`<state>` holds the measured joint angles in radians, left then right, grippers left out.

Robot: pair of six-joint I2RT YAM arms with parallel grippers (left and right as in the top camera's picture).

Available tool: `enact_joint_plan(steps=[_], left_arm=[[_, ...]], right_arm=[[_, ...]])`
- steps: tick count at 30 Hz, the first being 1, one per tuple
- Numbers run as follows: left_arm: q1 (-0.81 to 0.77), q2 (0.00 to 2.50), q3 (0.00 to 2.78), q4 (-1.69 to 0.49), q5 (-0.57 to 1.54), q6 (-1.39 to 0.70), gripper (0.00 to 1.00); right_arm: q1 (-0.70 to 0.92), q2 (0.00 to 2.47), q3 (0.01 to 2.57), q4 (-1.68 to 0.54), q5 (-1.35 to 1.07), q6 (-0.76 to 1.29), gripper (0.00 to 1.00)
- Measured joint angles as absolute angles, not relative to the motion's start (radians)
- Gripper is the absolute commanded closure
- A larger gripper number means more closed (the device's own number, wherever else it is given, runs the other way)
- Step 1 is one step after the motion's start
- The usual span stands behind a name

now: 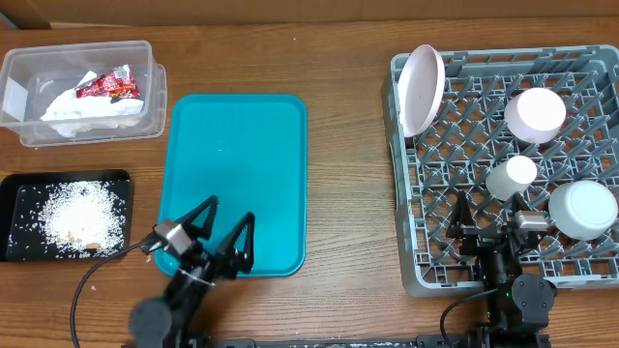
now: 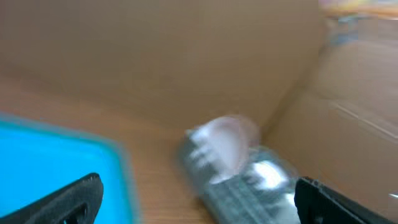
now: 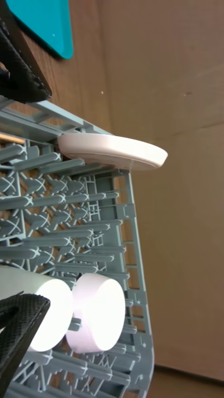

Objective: Sort waste into correct bins and load items into the dishwasher
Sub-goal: 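Move the left gripper over the brown food scrap on the teal tray, then lower the left gripper and close it on the brown food scrap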

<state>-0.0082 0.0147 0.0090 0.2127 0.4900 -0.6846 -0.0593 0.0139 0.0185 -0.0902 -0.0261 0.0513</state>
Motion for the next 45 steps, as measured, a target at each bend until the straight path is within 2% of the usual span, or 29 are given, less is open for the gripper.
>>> enact_joint_plan(steps=[3, 6, 9, 15, 21, 24, 28, 34, 44, 45], left_arm=[[-0.008, 0.013, 0.044, 0.233, 0.560, -0.737, 0.00], [-0.008, 0.017, 0.145, 0.033, 0.560, -0.723, 0.00], [-0.008, 0.076, 0.320, -0.276, 0.509, -0.656, 0.00], [-0.008, 0.414, 0.751, -0.783, 0.392, -0.417, 0.00], [-0.008, 0.702, 0.994, -1.020, 0.354, -0.287, 0.00], [-0.011, 0.764, 1.009, -1.115, 0.289, -0.341, 0.00], [-0.012, 0.839, 1.009, -1.289, 0.019, -0.619, 0.00], [-0.012, 0.889, 1.009, -1.348, -0.175, -0.857, 0.00], [-0.012, 1.019, 0.931, -1.288, -0.215, -0.973, 0.00], [-0.012, 1.042, 0.910, -1.254, -0.215, -0.982, 0.04]], right_arm=[[-0.059, 0.014, 0.019, -0.090, -0.026, 0.051, 0.00], [-0.059, 0.014, 0.019, -0.090, -0.026, 0.051, 0.00], [-0.059, 0.014, 0.019, -0.089, -0.026, 0.051, 0.00], [-0.059, 0.014, 0.019, -0.090, -0.026, 0.051, 0.00], [-0.059, 0.014, 0.019, -0.090, -0.026, 0.051, 0.00], [-0.059, 0.014, 0.019, -0.090, -0.026, 0.051, 0.00], [-0.059, 0.014, 0.019, -0.090, -0.026, 0.051, 0.00], [-0.059, 0.014, 0.018, -0.090, -0.026, 0.051, 0.00], [-0.059, 0.014, 0.018, -0.090, -0.026, 0.051, 0.00], [-0.059, 0.014, 0.019, -0.089, -0.026, 0.051, 0.00]])
